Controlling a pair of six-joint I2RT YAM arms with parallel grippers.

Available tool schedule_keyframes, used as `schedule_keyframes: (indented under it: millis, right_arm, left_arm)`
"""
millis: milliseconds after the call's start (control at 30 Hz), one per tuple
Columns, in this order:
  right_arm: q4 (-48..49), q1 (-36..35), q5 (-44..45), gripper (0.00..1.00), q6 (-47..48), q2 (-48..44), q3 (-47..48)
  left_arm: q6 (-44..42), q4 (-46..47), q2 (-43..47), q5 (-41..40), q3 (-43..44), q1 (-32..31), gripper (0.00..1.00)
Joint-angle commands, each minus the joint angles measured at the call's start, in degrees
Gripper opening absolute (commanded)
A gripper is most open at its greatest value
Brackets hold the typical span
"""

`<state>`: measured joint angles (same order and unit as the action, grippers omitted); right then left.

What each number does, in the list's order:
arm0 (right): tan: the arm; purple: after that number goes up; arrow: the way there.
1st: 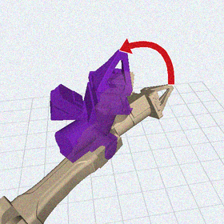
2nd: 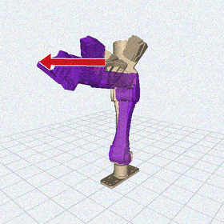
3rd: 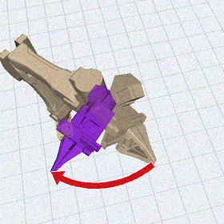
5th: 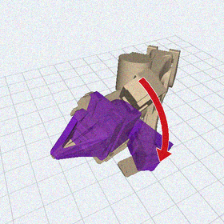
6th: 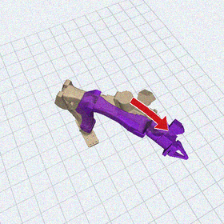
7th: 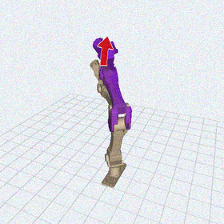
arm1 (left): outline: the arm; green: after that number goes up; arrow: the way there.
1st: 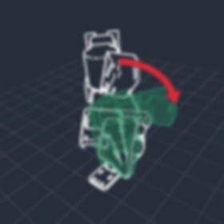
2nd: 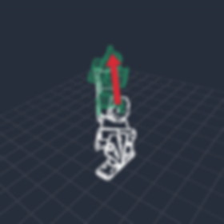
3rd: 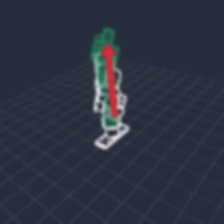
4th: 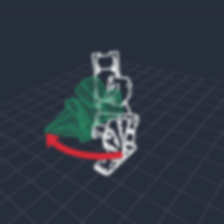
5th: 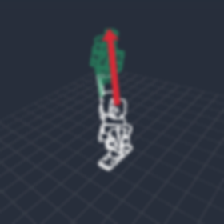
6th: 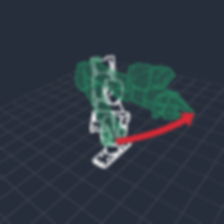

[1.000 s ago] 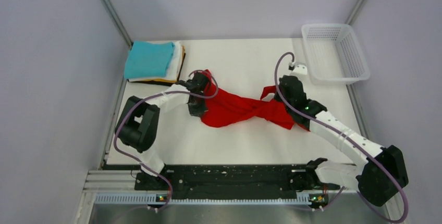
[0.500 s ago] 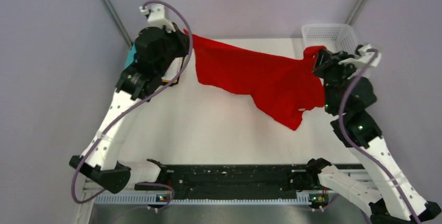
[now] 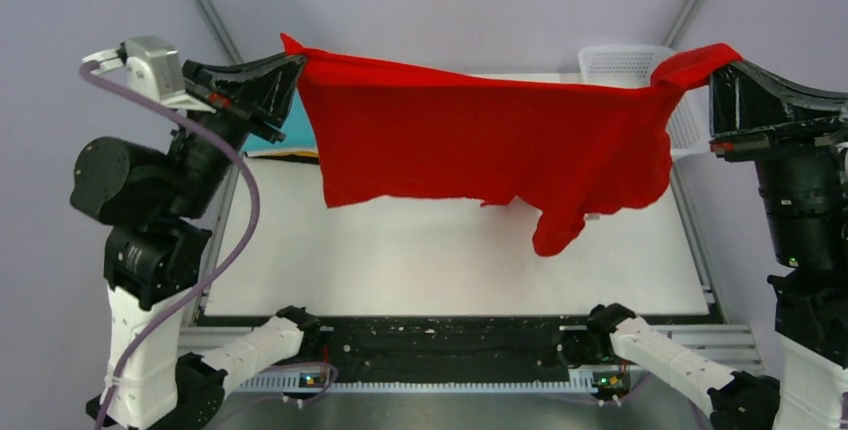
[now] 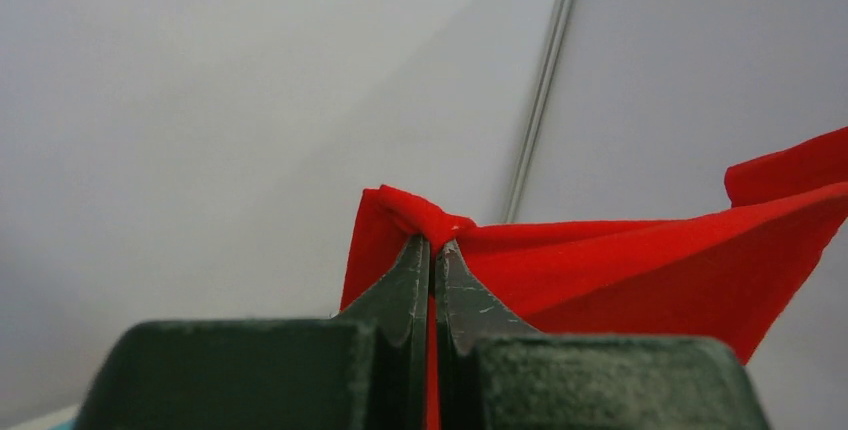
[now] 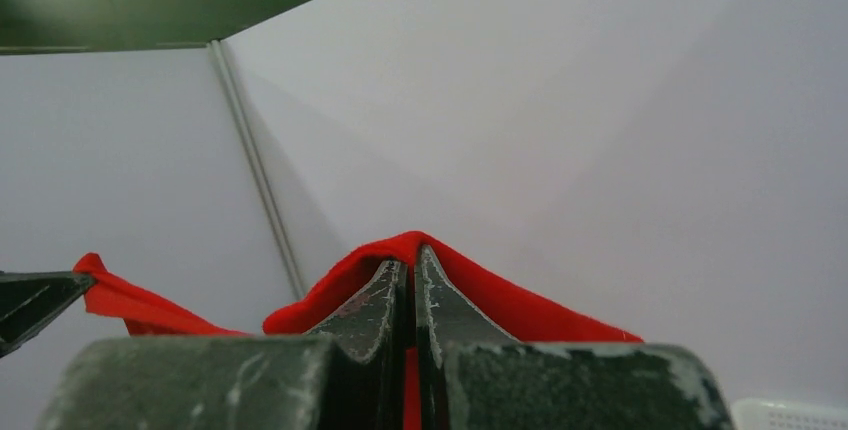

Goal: Fold and stack the t-shirts
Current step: Flatten out the tshirt

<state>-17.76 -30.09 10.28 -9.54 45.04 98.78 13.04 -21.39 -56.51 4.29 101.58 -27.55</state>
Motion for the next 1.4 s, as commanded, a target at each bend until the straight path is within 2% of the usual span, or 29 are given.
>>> schedule_keyframes:
  millis: [0, 100, 233, 367, 433, 500, 567, 633, 767, 800, 833, 867, 900, 933, 967, 1133, 1300, 1367]
  right_arm:
    - [-2.42, 0.44, -7.32, 0.00, 1.87, 2.32, 4.67]
    - [-1.93, 0.38, -6.55, 0.00, 4.53, 4.64, 7.61]
    - [1.83, 0.44, 2.93, 0.00, 10.18, 10.05, 8.03]
    - [8.44, 0.46, 18.56, 0.00, 18.66, 16.13, 2.78]
    - [17.93, 0.56, 28.18, 0.00, 24.86, 19.12, -4.86]
    - [26.82, 2.14, 33.80, 0.00, 28.95, 22.80, -11.24]
    - [27.28, 4.74, 34.49, 0.00, 25.54, 27.98, -14.82]
    - [24.98, 7.50, 31.04, 0.00, 18.83, 33.55, -17.75]
    - [26.62, 10.39, 23.63, 0.01, 8.44, 46.81, -22.57]
    - [26.86, 10.41, 22.78, 0.07, 7.03, 50.42, -22.05]
    - [26.44, 10.48, 21.75, 0.17, 5.88, 53.91, -20.81]
    - [25.39, 10.53, 20.13, 0.34, 5.13, 58.35, -19.04]
    - [23.48, 10.49, 19.28, 0.47, 4.42, 61.35, -16.77]
    - [21.48, 10.49, 18.61, 0.57, 3.63, 63.77, -14.56]
    - [19.42, 10.53, 17.84, 0.64, 2.88, 65.61, -12.43]
    - [17.85, 10.57, 15.09, 0.82, 1.09, 65.61, -12.18]
    - [15.62, 10.61, 14.18, 0.86, 0.42, 59.35, -18.76]
    - [13.96, 10.63, 14.01, 0.88, -0.47, 56.64, -21.94]
  left_arm:
    - [-3.39, 3.58, 0.96, 2.51, 2.46, 0.20, 0.00]
    - [-4.35, 3.64, -0.53, 0.11, 4.83, 0.18, 0.00]
    - [-6.51, 3.69, -4.73, -7.47, 5.95, 0.15, 0.00]
    - [-9.02, 4.08, -13.05, -26.71, 4.48, 0.23, 0.00]
    - [-10.41, 5.91, -19.01, -37.18, 2.69, 0.39, 0.00]
    - [-10.96, 5.85, -28.23, -44.42, 1.72, 1.52, 0.00]
    - [-6.79, 1.32, -37.23, -43.46, 3.08, 3.69, 0.00]
    - [-0.32, -3.94, -46.11, -39.31, 5.99, 5.57, 0.00]
    - [4.14, -5.70, -60.48, -37.92, 8.58, 7.10, 0.00]
    - [5.17, -7.51, -63.34, -37.00, 10.70, 7.26, 0.09]
    - [6.96, -10.37, -65.58, -35.52, 13.33, 7.54, 0.24]
    - [7.74, -12.25, -67.16, -34.40, 14.92, 7.75, 0.41]
    - [7.93, -12.58, -67.71, -33.74, 15.30, 7.74, 0.63]
    - [7.96, -12.05, -67.61, -33.33, 14.82, 7.74, 0.84]
    - [7.97, -11.53, -67.15, -33.07, 14.02, 7.77, 0.97]
    - [8.36, -9.36, -62.68, -31.95, 8.11, 7.71, 0.99]
    - [10.31, -10.43, -57.91, -28.69, 2.16, 7.68, 0.99]
    - [11.21, -11.28, -55.91, -24.57, -0.19, 7.64, 0.99]
